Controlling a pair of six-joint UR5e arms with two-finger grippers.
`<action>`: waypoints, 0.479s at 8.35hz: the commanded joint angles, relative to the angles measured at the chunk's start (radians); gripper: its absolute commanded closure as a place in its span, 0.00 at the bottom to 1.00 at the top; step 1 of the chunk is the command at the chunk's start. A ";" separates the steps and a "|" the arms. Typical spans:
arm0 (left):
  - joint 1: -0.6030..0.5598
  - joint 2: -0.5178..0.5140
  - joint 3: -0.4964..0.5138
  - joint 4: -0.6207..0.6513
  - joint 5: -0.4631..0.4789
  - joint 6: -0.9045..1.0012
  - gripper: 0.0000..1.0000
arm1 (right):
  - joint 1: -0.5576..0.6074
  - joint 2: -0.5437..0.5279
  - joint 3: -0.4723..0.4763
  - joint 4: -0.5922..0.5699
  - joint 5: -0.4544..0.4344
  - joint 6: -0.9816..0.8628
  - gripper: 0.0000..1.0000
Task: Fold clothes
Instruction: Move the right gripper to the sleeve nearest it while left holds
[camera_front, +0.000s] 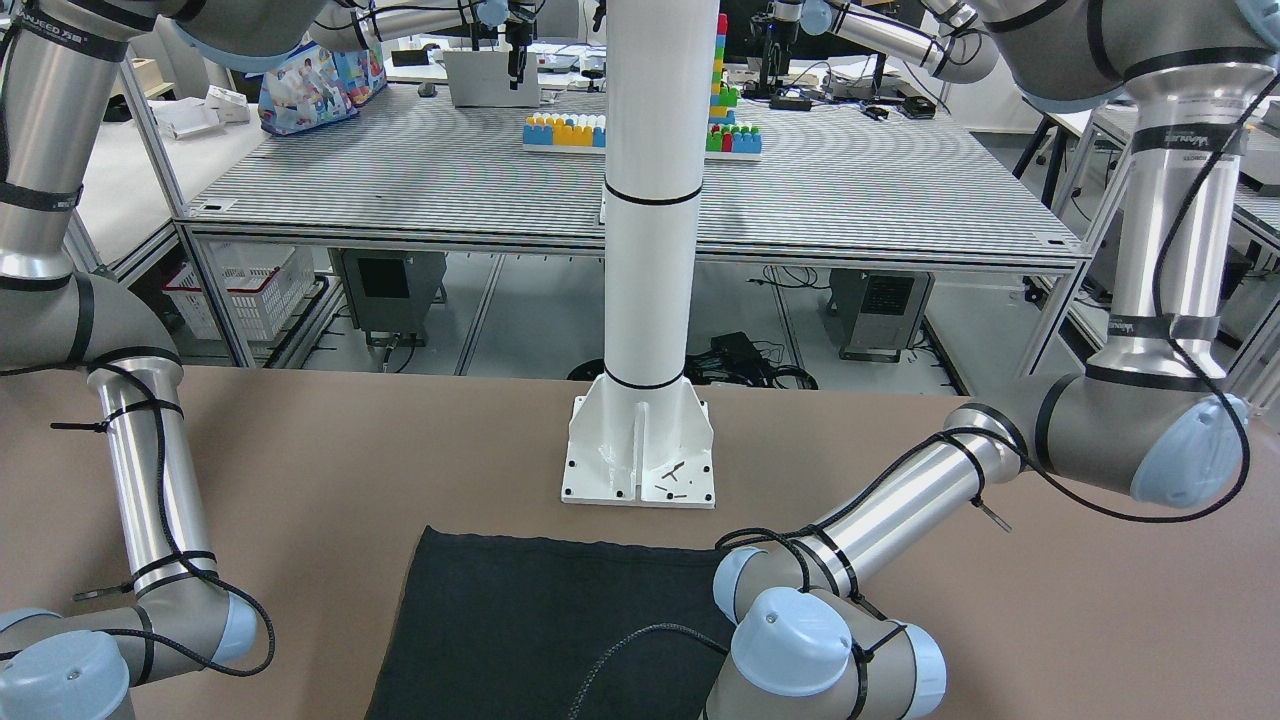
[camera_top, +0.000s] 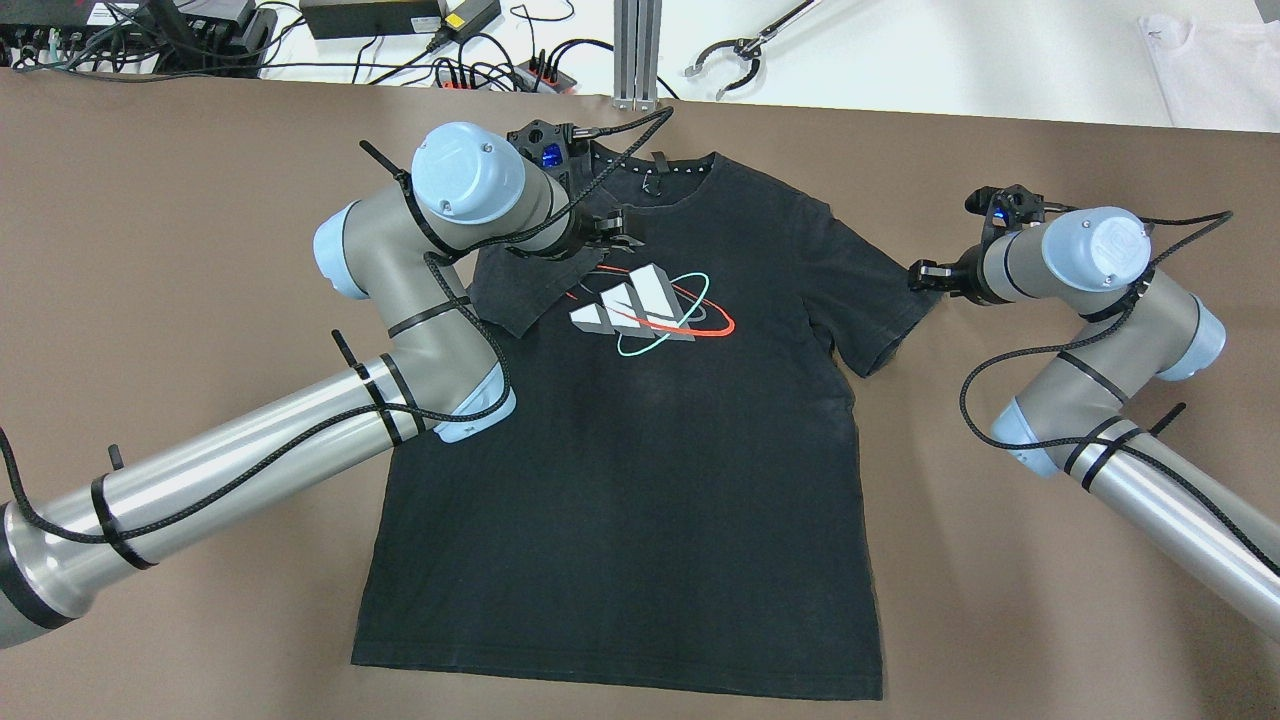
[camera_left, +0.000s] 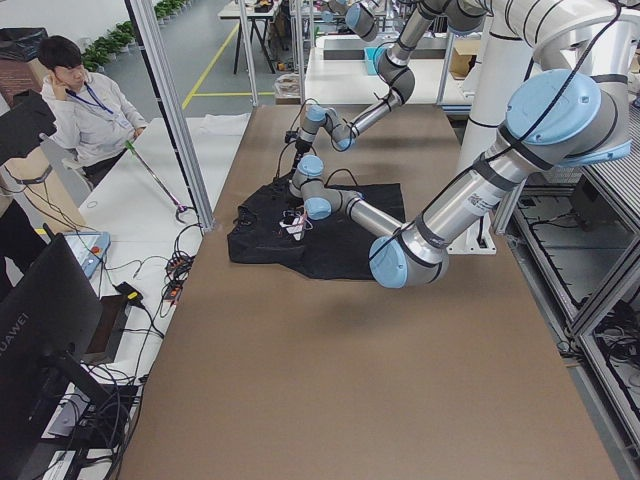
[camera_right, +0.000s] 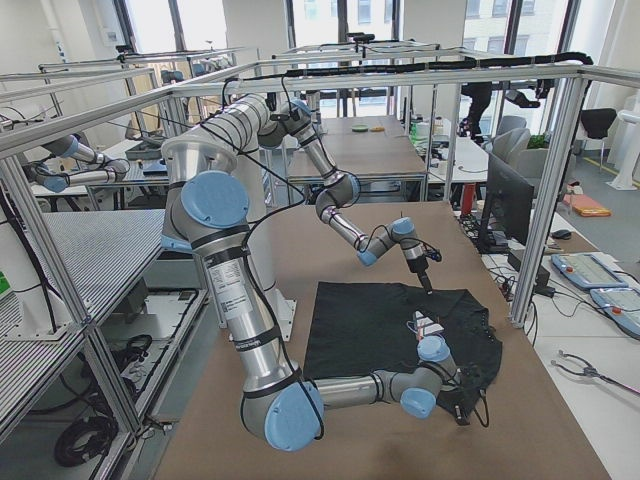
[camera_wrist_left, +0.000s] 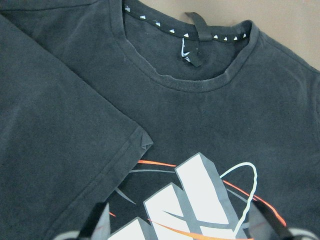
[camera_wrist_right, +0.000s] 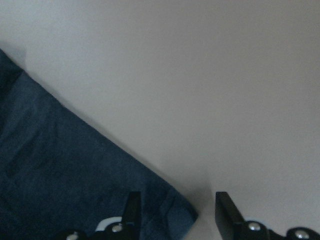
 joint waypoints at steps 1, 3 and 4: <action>0.000 0.000 0.000 0.000 0.000 0.000 0.00 | -0.001 0.000 0.006 0.001 0.001 0.004 0.80; 0.000 0.000 -0.001 0.000 0.000 0.000 0.00 | -0.001 0.000 0.006 0.001 0.001 0.006 1.00; -0.001 0.000 -0.002 0.000 0.000 0.002 0.00 | -0.001 0.002 0.009 0.001 0.001 0.007 1.00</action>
